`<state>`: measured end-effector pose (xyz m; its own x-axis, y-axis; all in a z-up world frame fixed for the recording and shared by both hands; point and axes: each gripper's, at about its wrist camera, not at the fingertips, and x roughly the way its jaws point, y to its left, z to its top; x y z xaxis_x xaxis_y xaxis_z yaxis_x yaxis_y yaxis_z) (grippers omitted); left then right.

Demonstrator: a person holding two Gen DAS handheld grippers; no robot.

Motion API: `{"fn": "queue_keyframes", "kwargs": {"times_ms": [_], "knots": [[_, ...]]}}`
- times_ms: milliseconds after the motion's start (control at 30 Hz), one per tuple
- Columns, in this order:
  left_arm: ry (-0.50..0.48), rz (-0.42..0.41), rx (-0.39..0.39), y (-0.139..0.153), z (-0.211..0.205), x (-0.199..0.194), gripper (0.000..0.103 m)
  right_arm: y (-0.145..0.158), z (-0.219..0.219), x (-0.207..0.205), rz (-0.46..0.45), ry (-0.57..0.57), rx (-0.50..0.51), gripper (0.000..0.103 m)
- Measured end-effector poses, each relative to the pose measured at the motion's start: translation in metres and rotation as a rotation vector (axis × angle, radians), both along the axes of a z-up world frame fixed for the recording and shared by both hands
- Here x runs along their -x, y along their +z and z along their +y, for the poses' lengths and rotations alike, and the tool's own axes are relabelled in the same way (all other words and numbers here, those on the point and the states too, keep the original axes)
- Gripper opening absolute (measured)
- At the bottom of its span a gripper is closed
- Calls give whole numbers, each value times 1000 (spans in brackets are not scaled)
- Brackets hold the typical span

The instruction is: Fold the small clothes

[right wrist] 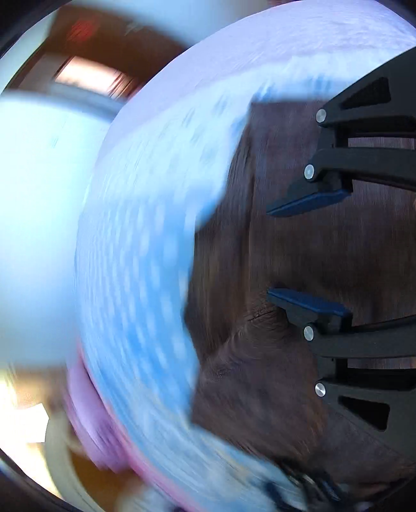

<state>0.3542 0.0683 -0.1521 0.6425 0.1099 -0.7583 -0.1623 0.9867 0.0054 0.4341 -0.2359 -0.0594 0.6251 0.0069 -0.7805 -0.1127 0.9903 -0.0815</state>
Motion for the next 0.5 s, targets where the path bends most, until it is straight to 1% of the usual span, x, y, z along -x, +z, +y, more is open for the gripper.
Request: {"fn": "queue_keyframes", "kwargs": {"times_ms": [33, 100, 133, 200, 267, 333, 367, 400, 433, 467, 500], "knots": [[0, -1, 4, 0, 1, 0, 79, 1, -6, 2, 11, 2, -17, 49], [0, -3, 12, 0, 1, 0, 79, 4, -13, 12, 23, 46, -75, 49], [0, -4, 15, 0, 2, 0, 79, 5, -13, 19, 36, 95, -144, 49], [0, -4, 14, 0, 2, 0, 79, 3, -7, 29, 73, 162, -246, 49], [0, -2, 7, 0, 1, 1, 79, -10, 9, 35, 135, 222, -310, 49], [0, 0, -3, 0, 0, 1, 80, -21, 22, 37, 166, 252, -324, 48], [-1, 1, -6, 0, 0, 2, 80, -25, 26, 39, 165, 255, -310, 47], [-2, 3, -5, 1, 1, 3, 81, -28, 30, 42, 151, 255, -275, 31], [-1, 3, 1, 0, 2, 4, 81, -29, 34, 44, 140, 258, -254, 4], [-1, 2, 10, 0, 4, 5, 82, -29, 33, 47, 131, 259, -257, 2], [-2, 1, 15, 0, 5, 5, 82, -27, 32, 55, 122, 265, -265, 2]]}}
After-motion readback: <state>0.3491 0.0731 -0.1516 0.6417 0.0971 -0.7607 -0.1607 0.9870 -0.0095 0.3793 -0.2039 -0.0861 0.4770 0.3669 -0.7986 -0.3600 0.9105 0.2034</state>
